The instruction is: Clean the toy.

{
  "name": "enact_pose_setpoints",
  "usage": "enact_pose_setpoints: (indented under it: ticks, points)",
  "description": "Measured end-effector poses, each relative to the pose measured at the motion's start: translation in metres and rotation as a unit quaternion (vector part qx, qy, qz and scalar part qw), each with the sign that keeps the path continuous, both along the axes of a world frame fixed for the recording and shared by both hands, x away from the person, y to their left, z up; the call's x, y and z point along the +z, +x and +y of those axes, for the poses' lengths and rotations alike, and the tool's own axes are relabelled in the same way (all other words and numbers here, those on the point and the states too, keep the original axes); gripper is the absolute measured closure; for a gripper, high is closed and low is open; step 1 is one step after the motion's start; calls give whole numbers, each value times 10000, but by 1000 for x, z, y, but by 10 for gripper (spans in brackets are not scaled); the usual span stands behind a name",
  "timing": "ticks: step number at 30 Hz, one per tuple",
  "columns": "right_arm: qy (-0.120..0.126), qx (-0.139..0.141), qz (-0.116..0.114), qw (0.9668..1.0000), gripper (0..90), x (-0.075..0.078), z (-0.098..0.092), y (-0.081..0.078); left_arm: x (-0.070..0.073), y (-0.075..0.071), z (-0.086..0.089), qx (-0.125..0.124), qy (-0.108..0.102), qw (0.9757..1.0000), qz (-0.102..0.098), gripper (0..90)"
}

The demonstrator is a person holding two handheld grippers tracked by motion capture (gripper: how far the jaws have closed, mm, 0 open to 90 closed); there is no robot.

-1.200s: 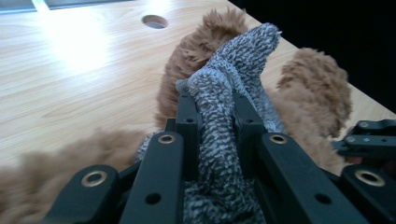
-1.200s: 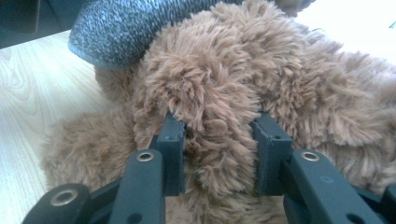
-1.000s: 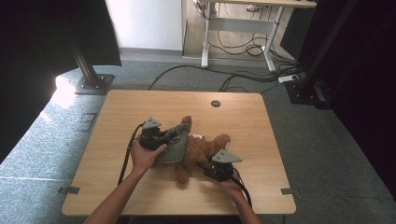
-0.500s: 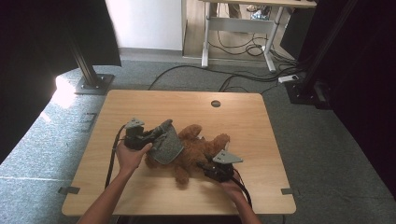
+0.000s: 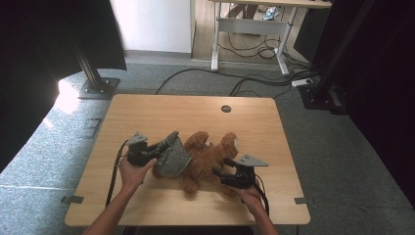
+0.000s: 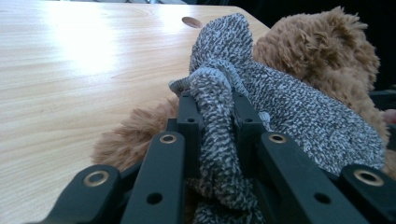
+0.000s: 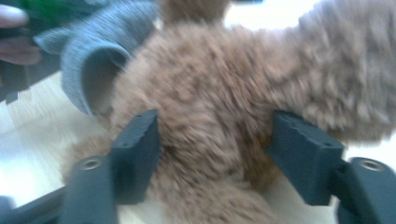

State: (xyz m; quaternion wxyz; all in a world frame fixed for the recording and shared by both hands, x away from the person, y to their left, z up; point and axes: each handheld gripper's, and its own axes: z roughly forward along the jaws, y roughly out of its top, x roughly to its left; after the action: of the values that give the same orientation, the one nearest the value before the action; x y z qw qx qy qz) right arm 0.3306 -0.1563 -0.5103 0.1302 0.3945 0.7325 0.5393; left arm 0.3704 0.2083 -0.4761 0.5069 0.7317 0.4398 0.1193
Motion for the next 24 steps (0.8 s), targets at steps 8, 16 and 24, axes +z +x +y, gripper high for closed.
enact_pose_setpoints:
  ticks: [8, 16, 24]
  points:
    - [-393, 462, 693, 9957, 292, -19, 18, 17, -4, -14, 6, -73, -213, 9997, 19, 773]
    - [-1031, 458, 93, 9936, 556, -27, 25, -1, 38, -21, -31, -781, -646, 9948, -64, 767]
    - [-1090, 474, 14, 9929, 593, -29, 24, -2, 61, 0, -131, -1448, -149, 9893, 21, 759]
